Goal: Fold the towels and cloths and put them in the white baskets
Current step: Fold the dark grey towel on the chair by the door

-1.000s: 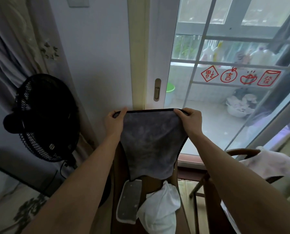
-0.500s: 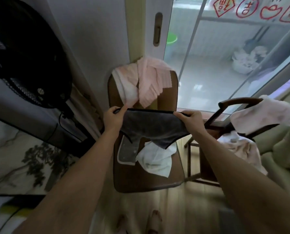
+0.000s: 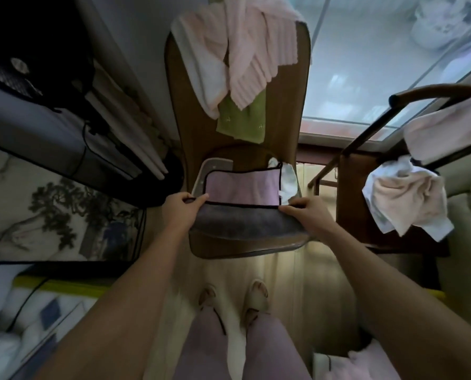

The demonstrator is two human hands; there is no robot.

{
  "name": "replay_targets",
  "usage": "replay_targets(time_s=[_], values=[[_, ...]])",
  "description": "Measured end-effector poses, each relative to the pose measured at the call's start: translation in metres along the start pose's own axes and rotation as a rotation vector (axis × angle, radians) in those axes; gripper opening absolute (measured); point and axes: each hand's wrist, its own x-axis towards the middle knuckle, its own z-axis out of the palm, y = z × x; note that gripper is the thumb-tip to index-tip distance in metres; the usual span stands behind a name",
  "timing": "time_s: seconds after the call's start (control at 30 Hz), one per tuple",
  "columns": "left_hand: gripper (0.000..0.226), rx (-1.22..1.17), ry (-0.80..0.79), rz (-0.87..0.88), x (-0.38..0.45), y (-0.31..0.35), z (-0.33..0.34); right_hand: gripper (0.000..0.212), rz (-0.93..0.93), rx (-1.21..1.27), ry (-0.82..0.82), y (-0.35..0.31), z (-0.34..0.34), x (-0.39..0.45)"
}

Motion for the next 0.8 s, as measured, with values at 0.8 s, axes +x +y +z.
replay_targets(time_s=[0.8], values=[[0.021, -0.106, -0.036, 0.053, 0.195, -0.056, 0.145, 0.011, -0.048, -0.067, 0.282, 0.083, 0.066, 0.208]])
